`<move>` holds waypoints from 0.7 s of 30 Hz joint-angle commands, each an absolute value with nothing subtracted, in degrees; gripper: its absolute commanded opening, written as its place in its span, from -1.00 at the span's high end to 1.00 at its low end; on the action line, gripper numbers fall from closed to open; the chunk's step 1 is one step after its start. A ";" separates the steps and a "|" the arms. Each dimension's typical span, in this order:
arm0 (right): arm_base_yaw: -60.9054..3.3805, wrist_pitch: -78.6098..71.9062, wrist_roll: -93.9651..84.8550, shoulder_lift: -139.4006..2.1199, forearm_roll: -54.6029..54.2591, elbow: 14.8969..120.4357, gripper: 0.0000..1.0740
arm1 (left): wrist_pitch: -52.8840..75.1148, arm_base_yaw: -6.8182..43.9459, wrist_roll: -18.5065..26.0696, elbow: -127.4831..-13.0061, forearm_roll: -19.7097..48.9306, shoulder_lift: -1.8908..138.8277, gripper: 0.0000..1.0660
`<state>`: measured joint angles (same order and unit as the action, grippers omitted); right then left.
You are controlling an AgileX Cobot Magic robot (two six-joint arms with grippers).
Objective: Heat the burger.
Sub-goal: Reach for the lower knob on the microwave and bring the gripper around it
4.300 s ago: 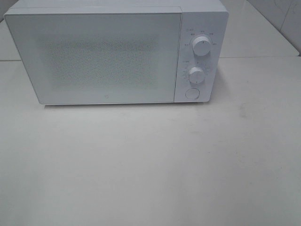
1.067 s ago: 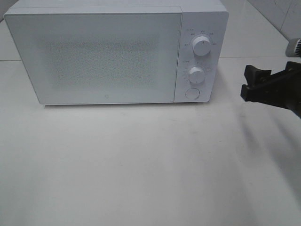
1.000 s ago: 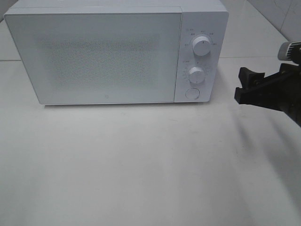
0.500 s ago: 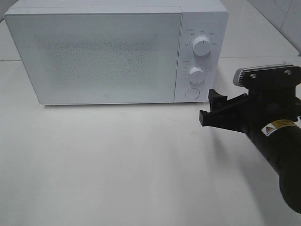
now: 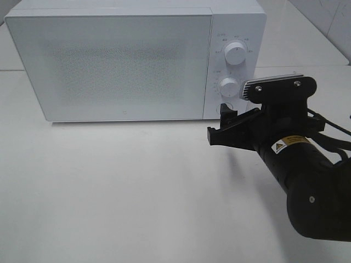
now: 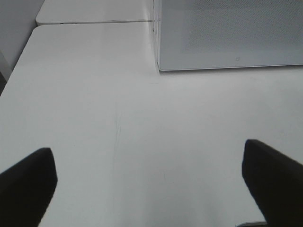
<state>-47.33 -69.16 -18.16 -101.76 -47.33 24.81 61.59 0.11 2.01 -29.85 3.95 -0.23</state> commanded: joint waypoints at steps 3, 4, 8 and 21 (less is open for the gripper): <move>-47.33 -76.09 -18.56 -104.62 -47.27 28.25 -0.42 | 61.19 -0.11 2.01 -29.62 3.90 -1.26 -0.88; -47.04 -76.03 -18.56 -105.65 -47.21 29.34 -0.42 | 61.19 -0.11 2.01 -29.62 3.90 -1.26 -0.88; -45.26 -74.66 -18.56 -106.91 -46.12 31.05 -0.42 | 61.19 -0.11 2.01 -29.62 3.90 -1.26 -0.88; -39.08 -71.62 -18.28 -112.07 -40.74 38.04 -0.42 | 61.19 -0.11 2.01 -29.62 3.90 -1.26 -0.88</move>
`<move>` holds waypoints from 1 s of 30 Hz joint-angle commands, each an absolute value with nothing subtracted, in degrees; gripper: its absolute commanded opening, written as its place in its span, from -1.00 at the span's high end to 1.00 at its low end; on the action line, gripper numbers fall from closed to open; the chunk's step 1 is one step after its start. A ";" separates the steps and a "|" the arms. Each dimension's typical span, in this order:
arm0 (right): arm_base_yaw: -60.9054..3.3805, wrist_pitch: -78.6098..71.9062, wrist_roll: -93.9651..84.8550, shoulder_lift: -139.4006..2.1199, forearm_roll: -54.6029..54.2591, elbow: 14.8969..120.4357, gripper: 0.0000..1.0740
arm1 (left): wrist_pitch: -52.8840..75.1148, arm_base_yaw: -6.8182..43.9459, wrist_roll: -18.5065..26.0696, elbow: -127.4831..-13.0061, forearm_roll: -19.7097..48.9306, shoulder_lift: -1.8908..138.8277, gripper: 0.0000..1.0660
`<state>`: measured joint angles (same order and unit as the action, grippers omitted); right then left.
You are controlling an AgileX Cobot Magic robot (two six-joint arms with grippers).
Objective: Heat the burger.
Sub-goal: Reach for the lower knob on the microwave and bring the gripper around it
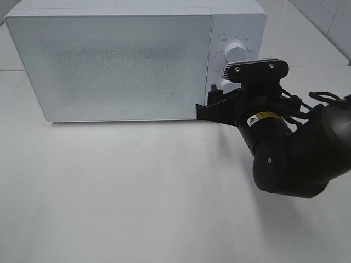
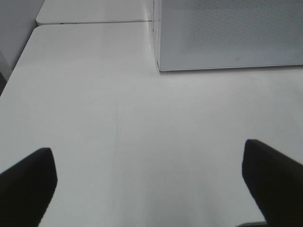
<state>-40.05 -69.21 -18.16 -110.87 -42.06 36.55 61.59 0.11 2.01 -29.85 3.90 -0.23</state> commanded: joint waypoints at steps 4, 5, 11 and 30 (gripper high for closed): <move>-37.24 -70.30 -17.53 -114.42 -40.16 40.39 -0.42 | 61.19 -0.11 2.01 -29.62 3.90 -1.26 -0.88; -37.24 -70.30 -17.53 -114.42 -40.16 40.39 -0.42 | 61.19 -0.11 2.01 -29.62 3.90 -1.26 -0.88; -35.98 -70.02 -16.67 -116.88 -39.30 43.03 -0.42 | 61.19 -0.11 2.01 -29.62 3.90 -1.26 -0.88; -34.15 -71.28 -15.99 -120.55 -39.36 47.15 -0.31 | 61.19 -0.11 2.01 -29.62 3.90 -1.26 -0.88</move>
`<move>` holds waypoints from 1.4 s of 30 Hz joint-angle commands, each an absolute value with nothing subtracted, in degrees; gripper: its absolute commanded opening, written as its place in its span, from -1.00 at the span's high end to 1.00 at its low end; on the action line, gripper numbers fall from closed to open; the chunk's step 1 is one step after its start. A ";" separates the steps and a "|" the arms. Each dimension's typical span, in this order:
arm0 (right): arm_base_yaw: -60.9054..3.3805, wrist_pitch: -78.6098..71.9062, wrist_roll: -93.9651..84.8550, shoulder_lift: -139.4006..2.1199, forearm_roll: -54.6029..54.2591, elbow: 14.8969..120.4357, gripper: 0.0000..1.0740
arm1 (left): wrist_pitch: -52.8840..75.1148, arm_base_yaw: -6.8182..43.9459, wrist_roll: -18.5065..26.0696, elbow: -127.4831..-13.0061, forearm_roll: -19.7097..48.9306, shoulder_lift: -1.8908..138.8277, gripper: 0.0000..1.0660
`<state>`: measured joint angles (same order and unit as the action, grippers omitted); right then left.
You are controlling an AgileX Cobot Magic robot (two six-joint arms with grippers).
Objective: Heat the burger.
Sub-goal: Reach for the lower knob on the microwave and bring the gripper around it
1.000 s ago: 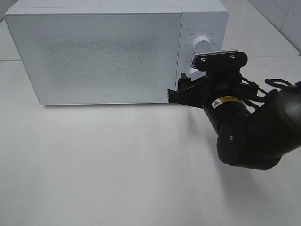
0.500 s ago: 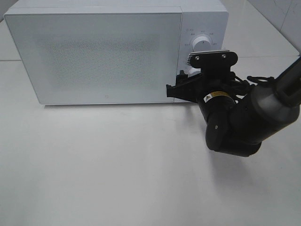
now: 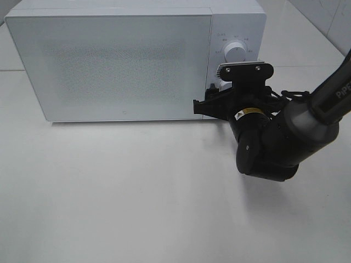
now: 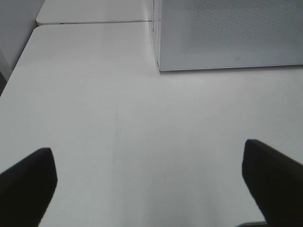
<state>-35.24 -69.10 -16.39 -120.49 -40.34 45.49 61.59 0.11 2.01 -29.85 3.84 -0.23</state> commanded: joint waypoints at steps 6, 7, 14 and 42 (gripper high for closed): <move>-34.84 -74.37 -16.67 -120.55 -39.48 47.15 -0.14 | 61.19 -0.11 2.01 -29.62 3.90 -1.26 -0.88; -34.95 -74.54 -16.79 -120.55 -39.48 47.15 -0.10 | 61.19 -0.11 2.01 -29.62 3.90 -1.26 -0.88; -35.52 -77.46 -16.84 -120.55 -39.88 47.15 0.11 | 61.19 -0.11 2.01 -29.62 3.90 -1.26 -0.88; -35.35 -79.47 12.78 -117.63 -32.09 46.87 0.84 | 61.19 -0.11 2.01 -29.62 3.90 -1.26 -0.88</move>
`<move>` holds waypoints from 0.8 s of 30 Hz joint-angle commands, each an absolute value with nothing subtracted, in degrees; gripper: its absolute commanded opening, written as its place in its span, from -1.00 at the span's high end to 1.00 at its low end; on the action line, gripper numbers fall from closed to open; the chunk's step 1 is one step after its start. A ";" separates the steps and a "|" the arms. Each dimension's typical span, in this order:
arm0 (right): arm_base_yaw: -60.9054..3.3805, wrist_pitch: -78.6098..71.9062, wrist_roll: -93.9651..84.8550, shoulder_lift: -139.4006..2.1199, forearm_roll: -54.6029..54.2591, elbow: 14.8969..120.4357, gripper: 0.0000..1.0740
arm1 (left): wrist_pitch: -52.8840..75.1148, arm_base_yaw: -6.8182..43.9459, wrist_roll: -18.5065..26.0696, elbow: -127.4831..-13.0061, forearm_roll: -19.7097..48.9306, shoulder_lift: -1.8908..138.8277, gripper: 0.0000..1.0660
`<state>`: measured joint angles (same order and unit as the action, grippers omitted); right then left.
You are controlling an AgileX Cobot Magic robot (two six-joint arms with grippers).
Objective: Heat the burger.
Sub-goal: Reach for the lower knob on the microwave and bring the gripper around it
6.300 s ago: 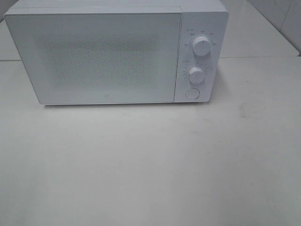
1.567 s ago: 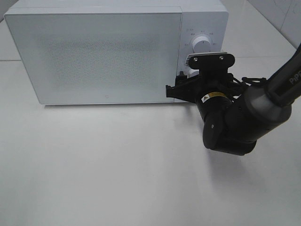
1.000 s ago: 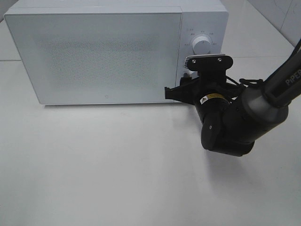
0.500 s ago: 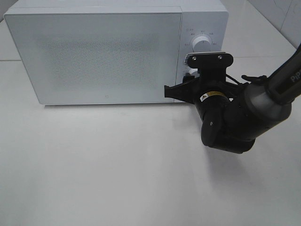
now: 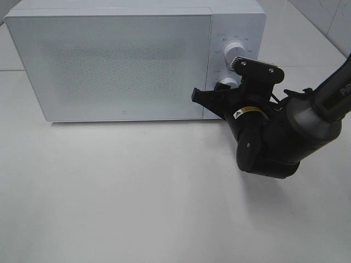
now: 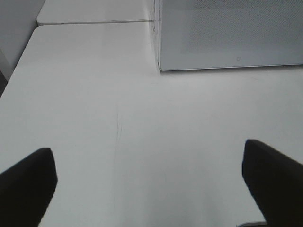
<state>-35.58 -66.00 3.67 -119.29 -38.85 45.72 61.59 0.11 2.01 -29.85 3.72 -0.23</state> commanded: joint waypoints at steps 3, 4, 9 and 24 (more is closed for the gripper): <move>-35.35 -79.87 22.29 -117.63 -29.91 46.87 0.84 | 61.19 -0.11 2.01 -29.62 3.90 -1.26 -0.88; -35.35 -80.10 25.90 -117.63 -28.93 46.87 0.84 | 61.19 -0.11 2.01 -29.62 3.90 -1.26 -0.88; -35.35 -80.16 41.20 -117.63 -26.47 46.87 0.84 | 61.19 -0.11 2.01 -29.62 3.90 -1.26 -0.88; -35.35 -80.21 72.25 -117.63 -24.58 46.87 0.84 | 61.19 -0.11 2.01 -29.62 3.90 -1.26 -0.88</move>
